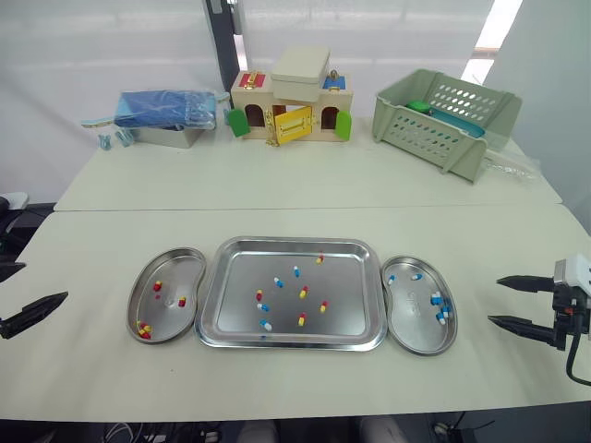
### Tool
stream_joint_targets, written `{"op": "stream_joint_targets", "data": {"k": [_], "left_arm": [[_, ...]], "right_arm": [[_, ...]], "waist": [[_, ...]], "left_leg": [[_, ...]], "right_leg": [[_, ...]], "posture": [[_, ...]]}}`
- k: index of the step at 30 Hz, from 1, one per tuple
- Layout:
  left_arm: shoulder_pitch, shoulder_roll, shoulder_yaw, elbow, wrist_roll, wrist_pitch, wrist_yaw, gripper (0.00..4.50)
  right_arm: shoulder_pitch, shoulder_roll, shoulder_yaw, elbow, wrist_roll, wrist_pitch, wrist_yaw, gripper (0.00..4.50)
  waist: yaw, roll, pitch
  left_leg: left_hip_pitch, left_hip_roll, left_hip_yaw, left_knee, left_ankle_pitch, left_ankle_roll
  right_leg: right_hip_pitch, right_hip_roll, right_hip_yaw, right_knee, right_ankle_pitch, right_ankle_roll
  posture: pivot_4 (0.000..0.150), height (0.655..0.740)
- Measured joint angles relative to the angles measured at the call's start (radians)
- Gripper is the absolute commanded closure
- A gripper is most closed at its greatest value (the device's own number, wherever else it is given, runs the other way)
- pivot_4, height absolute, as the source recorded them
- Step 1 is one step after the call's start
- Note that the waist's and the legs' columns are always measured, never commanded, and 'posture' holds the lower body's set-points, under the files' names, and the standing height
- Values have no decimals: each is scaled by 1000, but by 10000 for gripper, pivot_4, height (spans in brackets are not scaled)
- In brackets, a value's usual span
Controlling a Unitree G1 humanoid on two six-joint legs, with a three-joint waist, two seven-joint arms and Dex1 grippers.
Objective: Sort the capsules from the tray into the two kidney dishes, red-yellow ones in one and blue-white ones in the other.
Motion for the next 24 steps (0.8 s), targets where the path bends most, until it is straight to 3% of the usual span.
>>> {"op": "stream_joint_targets", "data": {"k": [15,24], "left_arm": [[-87,-44,-64,36,90,-62,-33,0],[-100,-45,-77,153,149,-174,-73,0]], "right_arm": [[-12,0,0,45,0,-30,-45,330],[-8,0,0,45,3,-34,-55,330]], "waist": [[0,0,0],[0,0,0]], "left_leg": [[0,0,0,0,0,0],[0,0,0,1,0,0]], "right_leg": [[0,0,0,0,0,0],[0,0,0,1,0,0]], "posture": [[1500,7400],[1500,7400]]}}
